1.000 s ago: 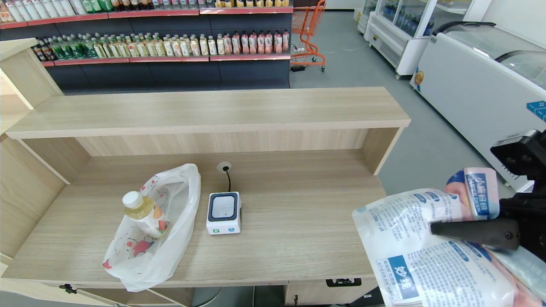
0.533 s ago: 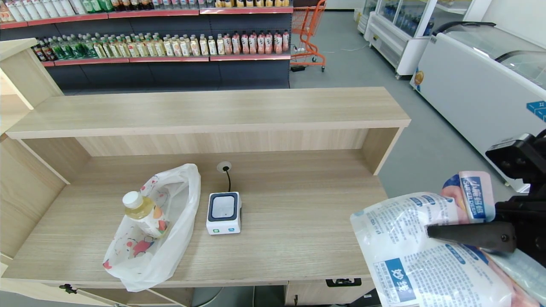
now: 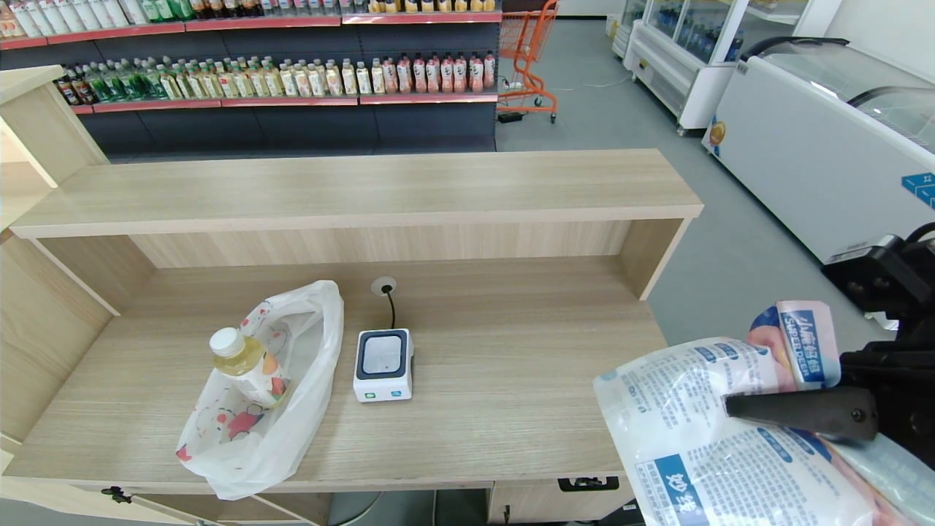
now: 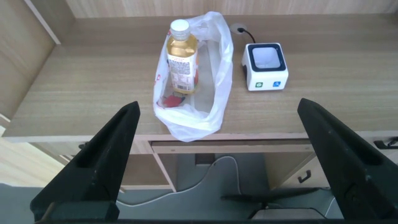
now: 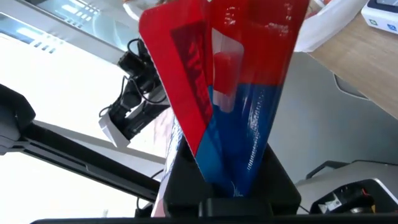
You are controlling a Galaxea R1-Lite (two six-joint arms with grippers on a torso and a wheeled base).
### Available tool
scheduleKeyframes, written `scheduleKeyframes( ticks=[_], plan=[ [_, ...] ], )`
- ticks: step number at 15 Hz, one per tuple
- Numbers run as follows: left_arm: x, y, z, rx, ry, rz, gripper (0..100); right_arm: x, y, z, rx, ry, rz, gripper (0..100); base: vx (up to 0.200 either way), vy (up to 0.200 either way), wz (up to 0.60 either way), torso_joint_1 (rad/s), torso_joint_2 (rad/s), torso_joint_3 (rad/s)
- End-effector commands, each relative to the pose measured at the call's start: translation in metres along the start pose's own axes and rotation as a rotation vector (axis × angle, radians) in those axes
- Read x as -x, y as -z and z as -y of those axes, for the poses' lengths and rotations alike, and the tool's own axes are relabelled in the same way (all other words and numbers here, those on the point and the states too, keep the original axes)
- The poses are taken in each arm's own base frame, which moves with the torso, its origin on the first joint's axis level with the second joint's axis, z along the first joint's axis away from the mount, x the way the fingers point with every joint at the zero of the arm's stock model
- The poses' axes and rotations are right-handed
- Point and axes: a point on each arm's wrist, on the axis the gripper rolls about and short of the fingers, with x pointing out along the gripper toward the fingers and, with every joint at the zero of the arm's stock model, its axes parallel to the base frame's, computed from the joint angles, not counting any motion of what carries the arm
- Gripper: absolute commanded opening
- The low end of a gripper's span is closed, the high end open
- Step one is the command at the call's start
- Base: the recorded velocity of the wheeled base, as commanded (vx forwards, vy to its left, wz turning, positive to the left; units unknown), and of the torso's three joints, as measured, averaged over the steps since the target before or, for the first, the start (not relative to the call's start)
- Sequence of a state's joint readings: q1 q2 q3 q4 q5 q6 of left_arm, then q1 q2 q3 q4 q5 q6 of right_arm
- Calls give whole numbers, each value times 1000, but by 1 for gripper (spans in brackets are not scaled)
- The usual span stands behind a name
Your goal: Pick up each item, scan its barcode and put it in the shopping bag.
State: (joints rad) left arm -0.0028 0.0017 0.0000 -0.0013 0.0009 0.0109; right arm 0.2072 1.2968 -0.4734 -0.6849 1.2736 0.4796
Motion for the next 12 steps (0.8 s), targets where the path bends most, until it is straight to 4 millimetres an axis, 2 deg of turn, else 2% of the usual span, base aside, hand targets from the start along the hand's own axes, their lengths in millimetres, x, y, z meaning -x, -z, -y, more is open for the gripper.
scheduleKeyframes(
  ticks=[1, 5, 7, 9, 11, 12],
  plan=[
    [0, 0, 0, 0, 0, 0, 100, -3, 1, 4, -13, -7, -11, 0, 0, 0, 0, 0, 0, 0],
    [0, 0, 0, 0, 1, 0, 100, -5, 0, 6, -9, -11, -14, 0, 0, 0, 0, 0, 0, 0],
    [0, 0, 0, 0, 1, 0, 100, -3, -1, 5, 137, 44, 15, 0, 0, 0, 0, 0, 0, 0],
    [0, 0, 0, 0, 0, 0, 100, 2, 2, 16, 463, 355, 62, 0, 0, 0, 0, 0, 0, 0],
    [0, 0, 0, 0, 0, 0, 100, 10, 4, 24, 609, 630, 32, 0, 0, 0, 0, 0, 0, 0],
    [0, 0, 0, 0, 0, 0, 100, 12, 3, 23, 650, 673, 30, 0, 0, 0, 0, 0, 0, 0]
  ],
)
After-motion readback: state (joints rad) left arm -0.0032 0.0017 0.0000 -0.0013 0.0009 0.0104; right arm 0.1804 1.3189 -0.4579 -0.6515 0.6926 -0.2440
